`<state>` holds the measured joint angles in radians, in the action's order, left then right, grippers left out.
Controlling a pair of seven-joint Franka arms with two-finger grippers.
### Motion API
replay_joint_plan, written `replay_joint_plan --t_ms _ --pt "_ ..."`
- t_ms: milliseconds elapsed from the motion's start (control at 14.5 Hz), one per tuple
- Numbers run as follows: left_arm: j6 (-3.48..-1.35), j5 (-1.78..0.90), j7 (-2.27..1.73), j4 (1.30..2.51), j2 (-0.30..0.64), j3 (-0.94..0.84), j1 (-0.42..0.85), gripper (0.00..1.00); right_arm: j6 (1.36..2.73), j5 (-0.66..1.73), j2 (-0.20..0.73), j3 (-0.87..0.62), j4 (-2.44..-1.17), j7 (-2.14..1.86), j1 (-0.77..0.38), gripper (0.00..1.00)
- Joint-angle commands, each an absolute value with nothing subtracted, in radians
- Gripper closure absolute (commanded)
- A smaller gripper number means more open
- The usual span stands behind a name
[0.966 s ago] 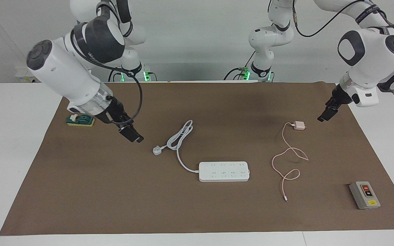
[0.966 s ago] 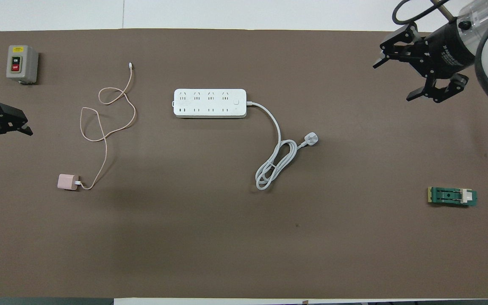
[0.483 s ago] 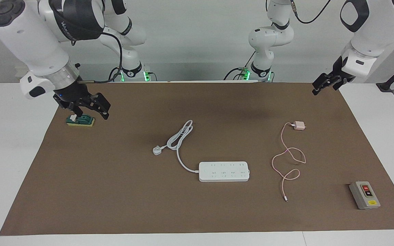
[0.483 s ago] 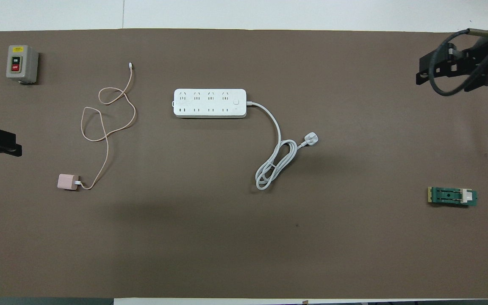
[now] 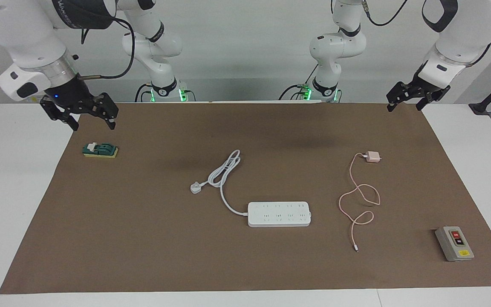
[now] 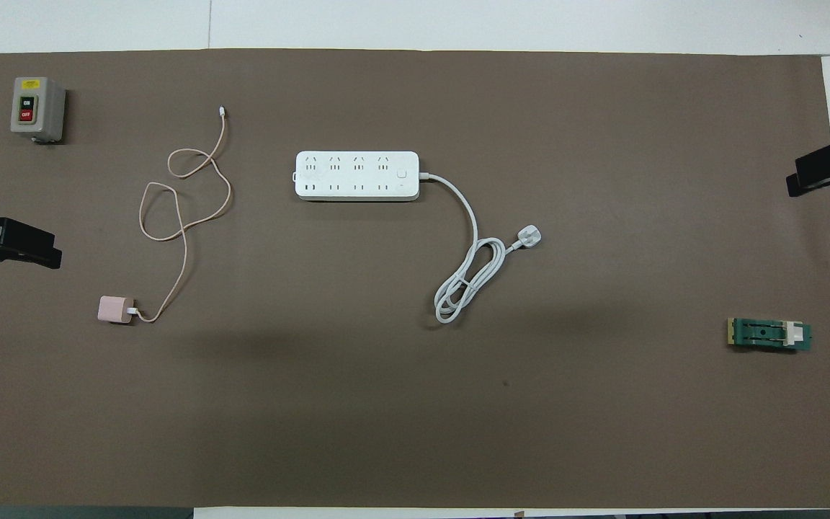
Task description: Unplug charger and place it aside
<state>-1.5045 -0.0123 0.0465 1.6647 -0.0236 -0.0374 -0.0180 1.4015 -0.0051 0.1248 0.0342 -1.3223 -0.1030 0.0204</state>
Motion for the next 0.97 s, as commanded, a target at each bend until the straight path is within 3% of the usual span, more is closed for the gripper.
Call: replay_joint_plan --t_ms 0,414,897 --pt "-1.471 0.005 0.061 1.602 0.026 -0.002 0.023 0.0 1.451 -0.038 -0.014 0.011 -1.535 -0.129 0.041 0.0" --pt "-1.482 0.005 0.064 1.6 0.018 0.005 0.025 0.0 1.509 -0.058 -0.051 -0.018 -1.63 -0.13 0.08 0.0" --pt "-1.514 0.009 0.067 1.594 0.006 -0.002 0.023 0.0 1.514 -0.052 -0.037 -0.018 -1.611 -0.115 0.071 0.0"
